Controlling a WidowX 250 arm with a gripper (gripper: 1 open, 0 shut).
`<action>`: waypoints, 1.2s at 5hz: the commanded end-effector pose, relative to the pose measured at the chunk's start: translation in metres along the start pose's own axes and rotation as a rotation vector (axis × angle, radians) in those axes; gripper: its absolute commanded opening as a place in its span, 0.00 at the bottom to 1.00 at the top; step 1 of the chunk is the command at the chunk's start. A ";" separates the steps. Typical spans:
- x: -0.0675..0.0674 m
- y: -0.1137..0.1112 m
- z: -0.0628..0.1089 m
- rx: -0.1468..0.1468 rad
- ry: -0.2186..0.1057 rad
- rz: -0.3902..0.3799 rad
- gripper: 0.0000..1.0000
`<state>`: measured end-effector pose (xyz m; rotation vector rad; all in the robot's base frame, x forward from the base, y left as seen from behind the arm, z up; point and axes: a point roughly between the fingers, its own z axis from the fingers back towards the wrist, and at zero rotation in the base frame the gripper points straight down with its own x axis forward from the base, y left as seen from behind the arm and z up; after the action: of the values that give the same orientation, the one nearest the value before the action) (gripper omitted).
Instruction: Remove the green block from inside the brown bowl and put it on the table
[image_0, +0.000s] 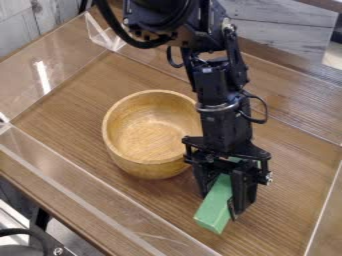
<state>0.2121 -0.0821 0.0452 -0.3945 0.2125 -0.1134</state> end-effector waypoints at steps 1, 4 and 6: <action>0.010 -0.002 0.013 -0.007 -0.048 -0.020 0.00; 0.009 -0.002 0.016 -0.021 -0.050 -0.019 0.00; 0.009 -0.001 0.017 -0.030 -0.050 -0.019 0.00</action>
<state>0.2111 -0.0795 0.0472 -0.4221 0.2217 -0.1141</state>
